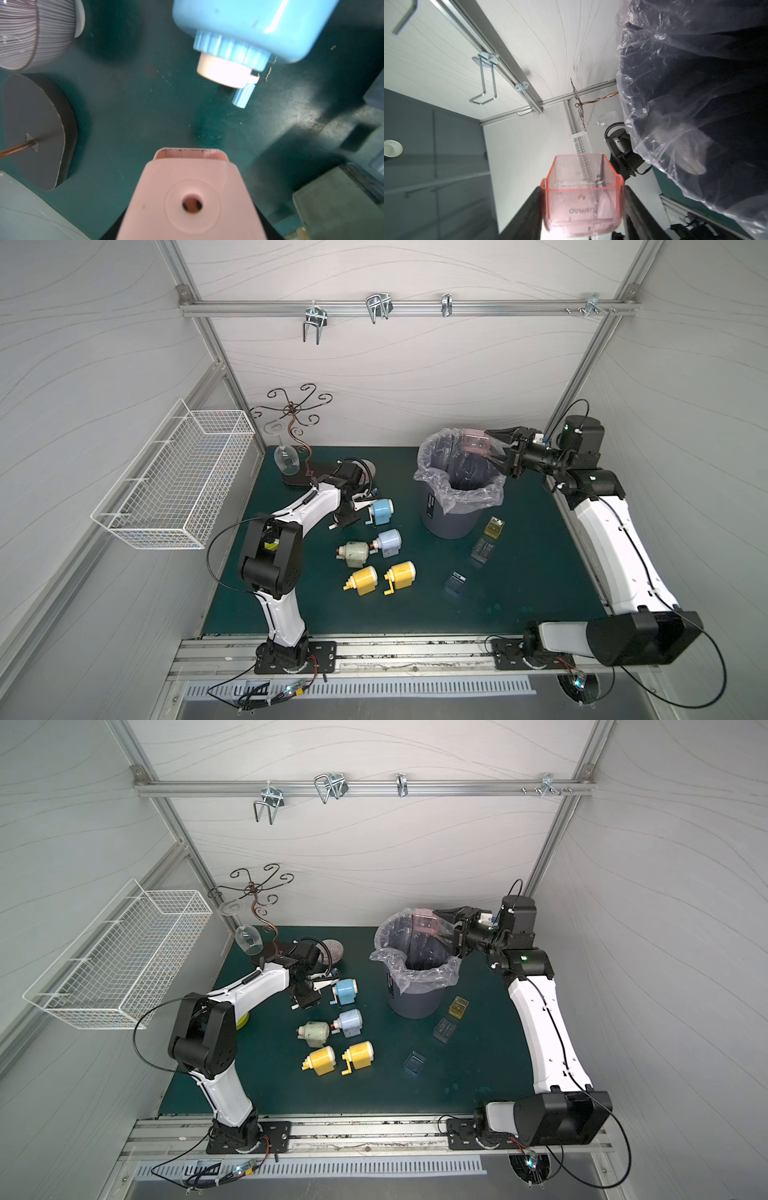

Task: Take out the pencil sharpener tray and clean the shavings
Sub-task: Place the pencil sharpener at the center of the board.

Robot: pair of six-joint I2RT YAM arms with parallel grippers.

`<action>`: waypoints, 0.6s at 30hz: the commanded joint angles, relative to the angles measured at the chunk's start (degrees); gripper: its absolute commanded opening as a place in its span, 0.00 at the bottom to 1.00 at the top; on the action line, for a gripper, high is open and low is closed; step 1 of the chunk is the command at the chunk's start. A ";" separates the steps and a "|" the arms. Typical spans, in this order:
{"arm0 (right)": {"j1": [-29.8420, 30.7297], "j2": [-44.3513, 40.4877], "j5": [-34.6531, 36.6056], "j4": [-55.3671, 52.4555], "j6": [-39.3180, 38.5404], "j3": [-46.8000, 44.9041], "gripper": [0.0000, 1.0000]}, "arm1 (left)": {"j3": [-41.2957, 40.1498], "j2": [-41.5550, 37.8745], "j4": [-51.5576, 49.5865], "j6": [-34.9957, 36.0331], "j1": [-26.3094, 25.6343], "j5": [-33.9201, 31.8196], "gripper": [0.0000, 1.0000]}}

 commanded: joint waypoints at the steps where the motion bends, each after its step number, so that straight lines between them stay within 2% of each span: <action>1: 1.34 -3.76 7.70 -11.03 -20.31 0.70 0.00 | 2.30 1.73 1.73 -0.16 0.29 1.25 0.15; 4: 2.85 -6.71 15.87 -16.70 -30.34 0.70 0.00 | 2.20 2.80 2.08 -0.91 0.29 1.52 0.17; 6: 5.29 -8.96 22.85 -19.47 -38.24 0.84 0.00 | 1.94 2.98 2.30 -1.41 0.29 2.08 0.23; 10: 12.52 -16.91 40.47 -23.25 -53.84 -3.01 0.00 | 1.18 2.96 3.55 -2.37 0.38 2.34 0.52; 14: 14.10 -27.86 52.01 -24.39 -55.89 -12.42 0.00 | 1.14 3.11 4.18 -2.62 0.64 2.27 0.55; 18: 14.13 -37.12 54.89 -26.24 -55.46 -19.33 0.00 | 0.89 3.06 4.37 -2.99 0.82 2.69 0.59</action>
